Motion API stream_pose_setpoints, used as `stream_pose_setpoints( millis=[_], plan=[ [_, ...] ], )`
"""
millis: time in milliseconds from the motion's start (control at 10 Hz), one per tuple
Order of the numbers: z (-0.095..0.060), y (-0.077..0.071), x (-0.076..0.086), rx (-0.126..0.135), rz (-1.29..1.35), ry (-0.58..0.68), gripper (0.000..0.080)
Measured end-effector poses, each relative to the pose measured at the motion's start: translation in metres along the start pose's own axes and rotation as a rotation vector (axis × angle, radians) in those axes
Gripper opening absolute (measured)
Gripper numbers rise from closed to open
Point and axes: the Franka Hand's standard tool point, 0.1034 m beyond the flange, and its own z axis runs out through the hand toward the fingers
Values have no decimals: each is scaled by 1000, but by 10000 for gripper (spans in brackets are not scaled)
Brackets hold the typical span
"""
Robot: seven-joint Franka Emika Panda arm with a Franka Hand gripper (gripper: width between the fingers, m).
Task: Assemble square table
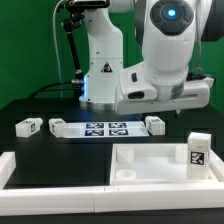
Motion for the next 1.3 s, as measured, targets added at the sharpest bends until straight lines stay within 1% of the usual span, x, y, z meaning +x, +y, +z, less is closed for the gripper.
stream_pose_setpoints(
  millis=[100, 200, 300, 400, 700, 800, 900, 1100, 1200, 1300],
  plan=[
    [8, 1, 1, -28, -10, -38, 649],
    [13, -1, 0, -112, -62, -40, 649],
    [14, -3, -2, -110, -65, -57, 649],
    [13, 1, -1, -105, -55, -52, 649],
    [13, 3, -1, -101, -50, -53, 649],
    [15, 5, -1, -95, -46, -57, 649],
    [22, 10, 0, -92, -25, -84, 649],
    [34, 4, -2, -107, 35, -165, 649],
    [41, 2, 1, -117, 46, -168, 649],
    [44, 2, 0, -121, 63, -174, 649]
  ],
)
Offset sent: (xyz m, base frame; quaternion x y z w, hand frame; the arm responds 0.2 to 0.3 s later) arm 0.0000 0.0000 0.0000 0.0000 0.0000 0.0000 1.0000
